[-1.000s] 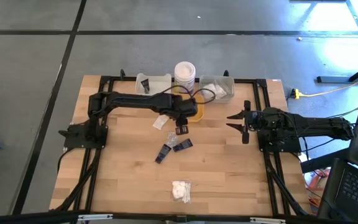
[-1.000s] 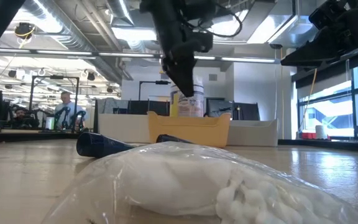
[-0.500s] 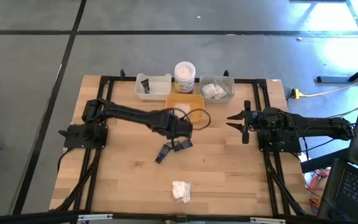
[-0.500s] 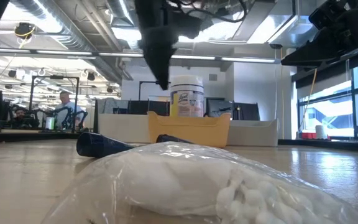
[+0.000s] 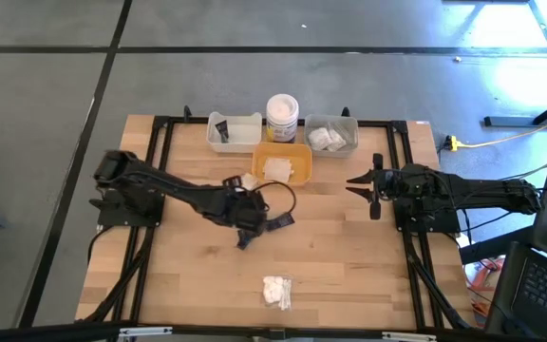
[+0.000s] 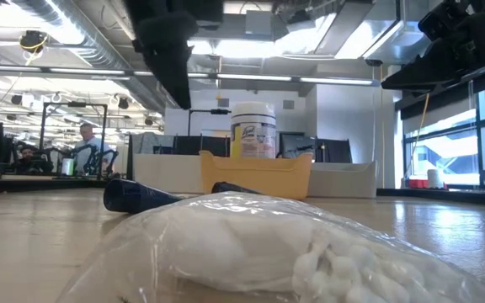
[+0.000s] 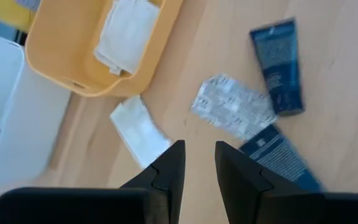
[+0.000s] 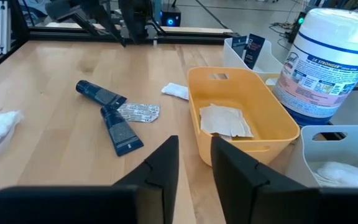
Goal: Pick & Place Travel size toiletries
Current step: Put the blue shave cream into the white bin
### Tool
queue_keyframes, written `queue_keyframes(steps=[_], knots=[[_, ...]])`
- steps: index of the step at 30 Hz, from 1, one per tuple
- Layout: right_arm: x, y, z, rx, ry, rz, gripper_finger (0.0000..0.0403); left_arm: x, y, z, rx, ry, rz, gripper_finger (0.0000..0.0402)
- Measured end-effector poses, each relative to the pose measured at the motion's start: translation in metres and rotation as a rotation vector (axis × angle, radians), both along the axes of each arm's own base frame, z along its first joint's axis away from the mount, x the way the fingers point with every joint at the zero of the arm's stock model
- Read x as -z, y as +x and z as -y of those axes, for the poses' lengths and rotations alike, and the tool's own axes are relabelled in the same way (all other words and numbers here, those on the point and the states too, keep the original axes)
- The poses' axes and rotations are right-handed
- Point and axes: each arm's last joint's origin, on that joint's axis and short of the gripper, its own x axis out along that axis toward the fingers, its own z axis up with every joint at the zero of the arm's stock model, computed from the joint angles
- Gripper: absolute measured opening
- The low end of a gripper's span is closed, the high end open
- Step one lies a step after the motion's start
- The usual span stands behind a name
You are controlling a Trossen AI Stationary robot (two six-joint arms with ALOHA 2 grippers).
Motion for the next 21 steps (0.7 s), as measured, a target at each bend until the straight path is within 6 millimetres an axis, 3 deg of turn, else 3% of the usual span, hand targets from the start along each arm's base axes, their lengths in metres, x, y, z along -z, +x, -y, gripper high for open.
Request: queue_keyframes(steps=[6, 10, 21], knots=[[0.000, 0.000, 0.000, 0.000, 0.000, 0.000, 0.0089, 0.002, -0.027, 0.000, -0.110, -0.073, 0.141, 0.0086], [0.000, 0.000, 0.000, 0.002, -0.001, 0.000, 0.0085, 0.004, -0.035, -0.001, -0.165, -0.127, 0.209, 0.0092], [0.000, 0.000, 0.000, 0.002, -0.001, 0.000, 0.0073, 0.015, -0.031, 0.001, -0.176, -0.289, 0.209, 0.0204]])
